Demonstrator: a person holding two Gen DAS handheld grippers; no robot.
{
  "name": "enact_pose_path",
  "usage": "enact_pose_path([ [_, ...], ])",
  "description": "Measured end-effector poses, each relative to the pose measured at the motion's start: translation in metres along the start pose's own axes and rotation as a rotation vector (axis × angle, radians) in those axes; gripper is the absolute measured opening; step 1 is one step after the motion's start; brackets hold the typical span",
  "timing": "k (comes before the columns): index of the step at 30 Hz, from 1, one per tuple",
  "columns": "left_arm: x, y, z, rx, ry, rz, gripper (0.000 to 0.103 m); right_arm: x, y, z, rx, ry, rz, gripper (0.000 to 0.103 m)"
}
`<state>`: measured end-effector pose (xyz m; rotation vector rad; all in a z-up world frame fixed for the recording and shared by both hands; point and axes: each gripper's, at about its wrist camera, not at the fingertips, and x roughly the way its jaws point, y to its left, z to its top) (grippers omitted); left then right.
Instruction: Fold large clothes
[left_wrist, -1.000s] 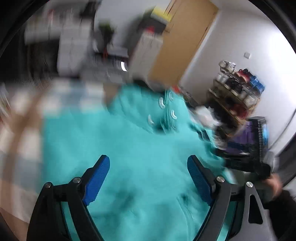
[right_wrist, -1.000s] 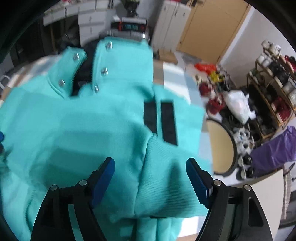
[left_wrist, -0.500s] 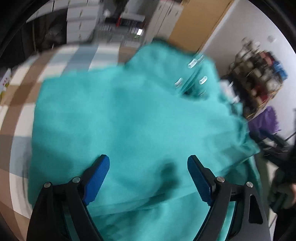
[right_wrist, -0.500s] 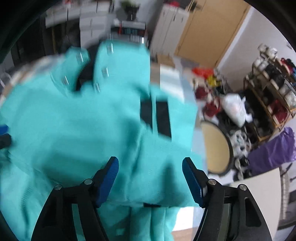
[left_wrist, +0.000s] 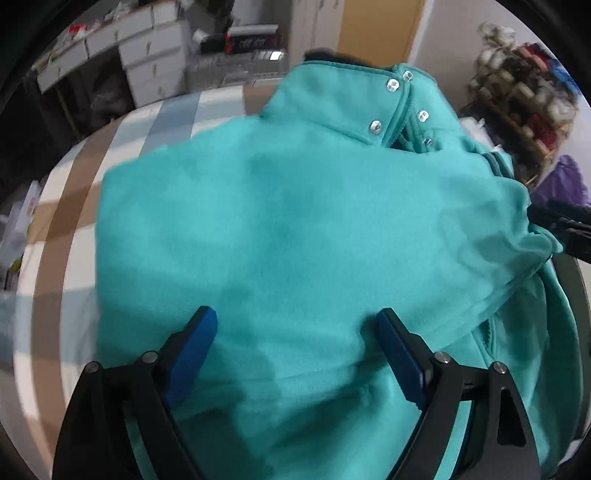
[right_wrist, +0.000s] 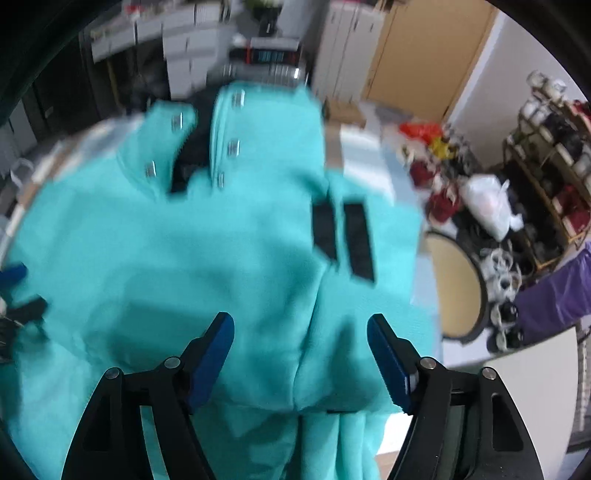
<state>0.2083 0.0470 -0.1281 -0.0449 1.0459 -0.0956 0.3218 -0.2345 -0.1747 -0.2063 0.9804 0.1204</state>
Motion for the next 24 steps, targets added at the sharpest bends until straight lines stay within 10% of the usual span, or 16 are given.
enact_pose_path([
  [3,0.001,0.002,0.002,-0.026,0.025,-0.009,0.085,0.040,0.005,-0.016,0.030,0.206,0.000,0.086],
  [13,-0.020,0.000,-0.016,0.034,-0.017,-0.069,0.085,-0.007,-0.002,0.080,0.064,0.028,0.106,0.087],
  [24,-0.014,-0.011,-0.016,0.104,0.005,0.001,0.092,0.119,-0.030,0.189,0.406,0.117,0.175,0.085],
])
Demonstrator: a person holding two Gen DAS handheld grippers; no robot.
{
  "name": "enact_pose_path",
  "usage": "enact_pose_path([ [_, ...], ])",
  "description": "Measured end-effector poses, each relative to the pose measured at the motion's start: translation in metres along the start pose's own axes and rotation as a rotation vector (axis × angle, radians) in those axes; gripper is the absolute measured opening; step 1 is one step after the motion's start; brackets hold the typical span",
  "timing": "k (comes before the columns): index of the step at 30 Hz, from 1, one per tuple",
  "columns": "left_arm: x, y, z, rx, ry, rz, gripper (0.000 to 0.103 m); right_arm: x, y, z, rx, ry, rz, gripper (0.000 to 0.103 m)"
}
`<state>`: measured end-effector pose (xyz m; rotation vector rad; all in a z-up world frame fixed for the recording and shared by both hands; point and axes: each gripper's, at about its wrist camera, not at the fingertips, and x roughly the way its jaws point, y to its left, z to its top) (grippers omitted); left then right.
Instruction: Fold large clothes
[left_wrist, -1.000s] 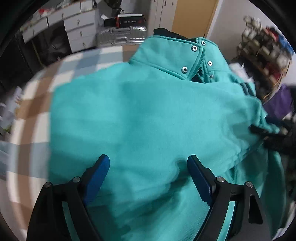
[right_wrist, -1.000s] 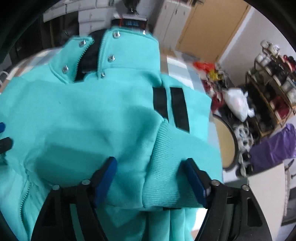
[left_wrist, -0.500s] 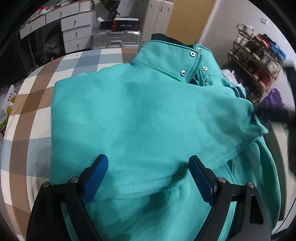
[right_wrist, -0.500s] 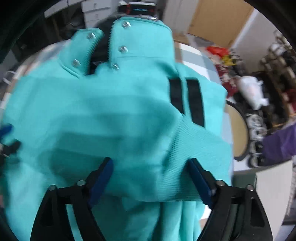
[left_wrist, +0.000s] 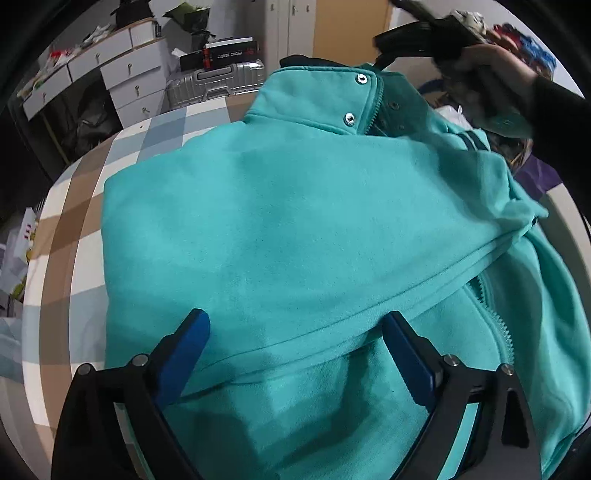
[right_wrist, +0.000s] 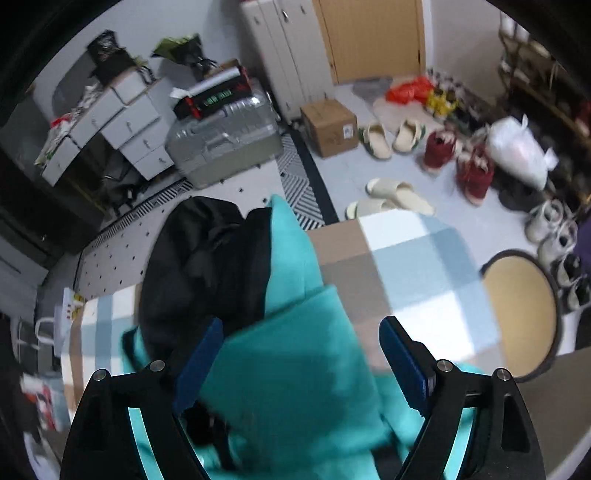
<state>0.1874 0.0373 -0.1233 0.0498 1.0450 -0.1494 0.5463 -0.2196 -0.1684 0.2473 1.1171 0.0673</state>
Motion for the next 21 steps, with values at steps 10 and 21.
enact_pose_path([
  [10,-0.002,0.005,0.001,-0.069,-0.001,-0.014,0.092,-0.073,0.050,-0.114,-0.534,-0.223,-0.066,0.014],
  [21,-0.003,0.003,-0.001,-0.090,-0.002,-0.003,0.092,-0.152,0.025,-0.280,-0.519,-0.144,0.233,0.021],
])
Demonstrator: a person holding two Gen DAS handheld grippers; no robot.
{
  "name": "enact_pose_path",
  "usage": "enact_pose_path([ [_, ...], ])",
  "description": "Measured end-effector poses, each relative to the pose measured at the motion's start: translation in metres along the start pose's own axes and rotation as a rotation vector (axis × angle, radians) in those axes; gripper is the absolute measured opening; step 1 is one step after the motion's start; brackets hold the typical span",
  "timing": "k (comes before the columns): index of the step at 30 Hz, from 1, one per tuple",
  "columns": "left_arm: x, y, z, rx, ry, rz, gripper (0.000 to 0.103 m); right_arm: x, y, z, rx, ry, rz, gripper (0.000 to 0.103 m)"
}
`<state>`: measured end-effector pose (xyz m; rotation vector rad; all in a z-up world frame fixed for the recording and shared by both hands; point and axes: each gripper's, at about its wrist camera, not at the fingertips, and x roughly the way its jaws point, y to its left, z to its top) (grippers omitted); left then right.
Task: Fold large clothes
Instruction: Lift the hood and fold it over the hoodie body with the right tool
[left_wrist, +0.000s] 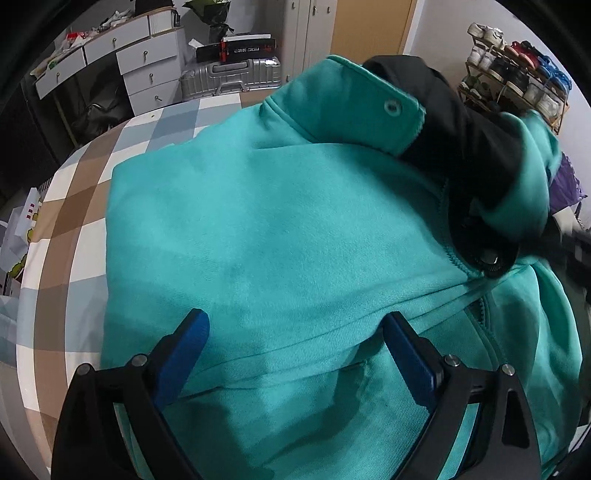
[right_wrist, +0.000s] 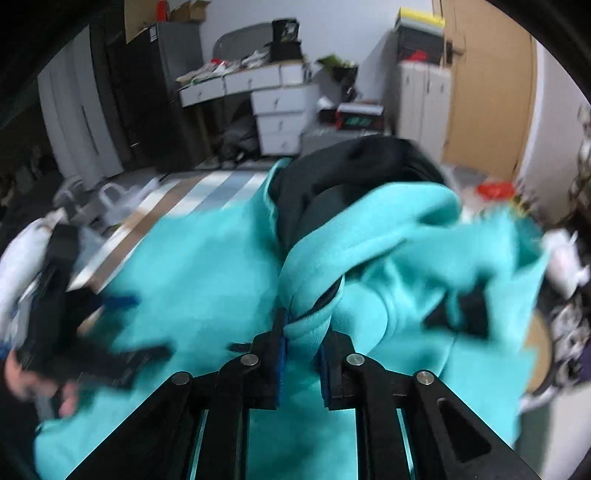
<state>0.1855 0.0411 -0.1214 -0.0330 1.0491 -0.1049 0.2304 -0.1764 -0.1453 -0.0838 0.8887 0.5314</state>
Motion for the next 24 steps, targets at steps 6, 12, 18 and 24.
enact_pose_path([
  [6,-0.001,-0.003,-0.003,0.035,0.003,0.010,0.092,-0.030,-0.048,0.002,0.215,0.007,0.131,0.053],
  [12,0.000,-0.006,-0.003,0.039,0.004,0.024,0.092,-0.061,-0.113,0.061,0.387,-0.160,0.159,0.078],
  [18,0.000,-0.006,-0.004,0.054,0.005,0.022,0.092,-0.006,-0.145,0.153,0.466,-0.068,-0.012,0.088],
  [24,0.001,-0.008,-0.005,0.080,0.006,0.027,0.092,0.090,-0.147,0.193,0.427,0.235,-0.372,0.046],
])
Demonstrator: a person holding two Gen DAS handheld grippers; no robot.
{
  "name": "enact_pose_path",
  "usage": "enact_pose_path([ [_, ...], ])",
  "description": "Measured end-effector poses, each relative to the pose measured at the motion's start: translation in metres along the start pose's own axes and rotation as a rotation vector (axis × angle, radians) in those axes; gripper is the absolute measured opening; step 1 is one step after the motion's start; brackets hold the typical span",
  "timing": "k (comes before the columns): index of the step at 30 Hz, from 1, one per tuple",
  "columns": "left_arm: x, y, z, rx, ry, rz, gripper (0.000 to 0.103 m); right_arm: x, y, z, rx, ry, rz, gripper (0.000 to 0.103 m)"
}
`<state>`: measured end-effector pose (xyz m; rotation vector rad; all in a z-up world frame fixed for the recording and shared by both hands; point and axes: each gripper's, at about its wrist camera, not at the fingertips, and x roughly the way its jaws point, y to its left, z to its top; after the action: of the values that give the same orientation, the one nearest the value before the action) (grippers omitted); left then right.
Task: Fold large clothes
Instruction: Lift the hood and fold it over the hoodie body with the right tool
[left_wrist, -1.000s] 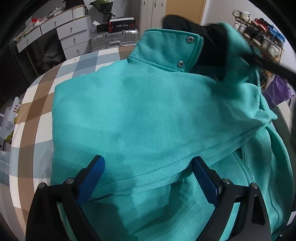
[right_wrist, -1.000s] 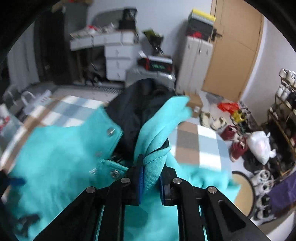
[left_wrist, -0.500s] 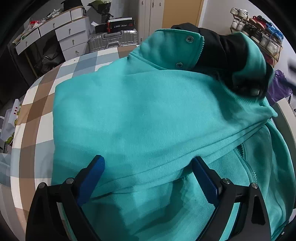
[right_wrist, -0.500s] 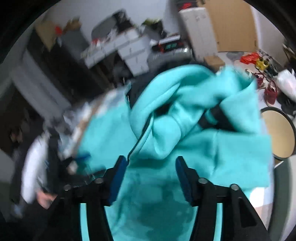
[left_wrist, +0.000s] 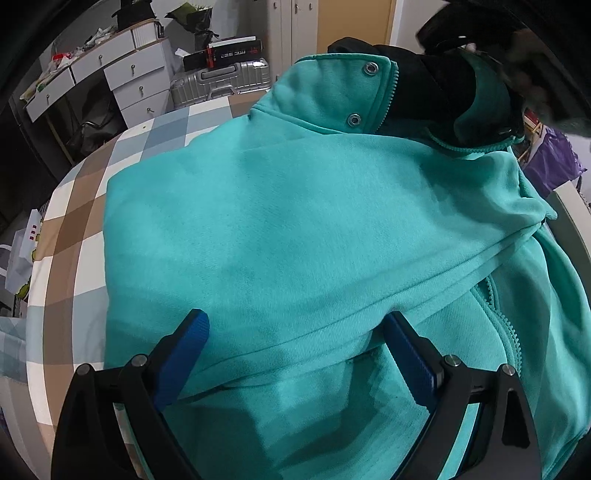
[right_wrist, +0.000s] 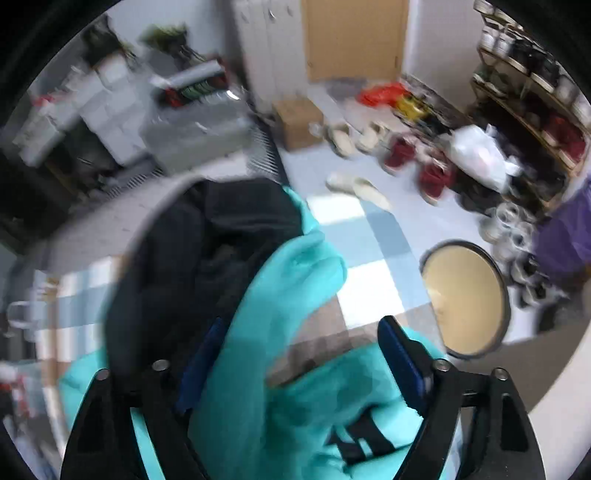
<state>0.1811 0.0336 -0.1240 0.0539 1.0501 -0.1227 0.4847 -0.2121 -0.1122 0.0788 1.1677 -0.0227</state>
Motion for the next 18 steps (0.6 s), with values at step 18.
enact_pose_path([
  [18,-0.064,0.063,-0.005,-0.411,-0.205,-0.207,0.092,-0.168,0.065,-0.258,-0.715,-0.666,0.213,0.012],
])
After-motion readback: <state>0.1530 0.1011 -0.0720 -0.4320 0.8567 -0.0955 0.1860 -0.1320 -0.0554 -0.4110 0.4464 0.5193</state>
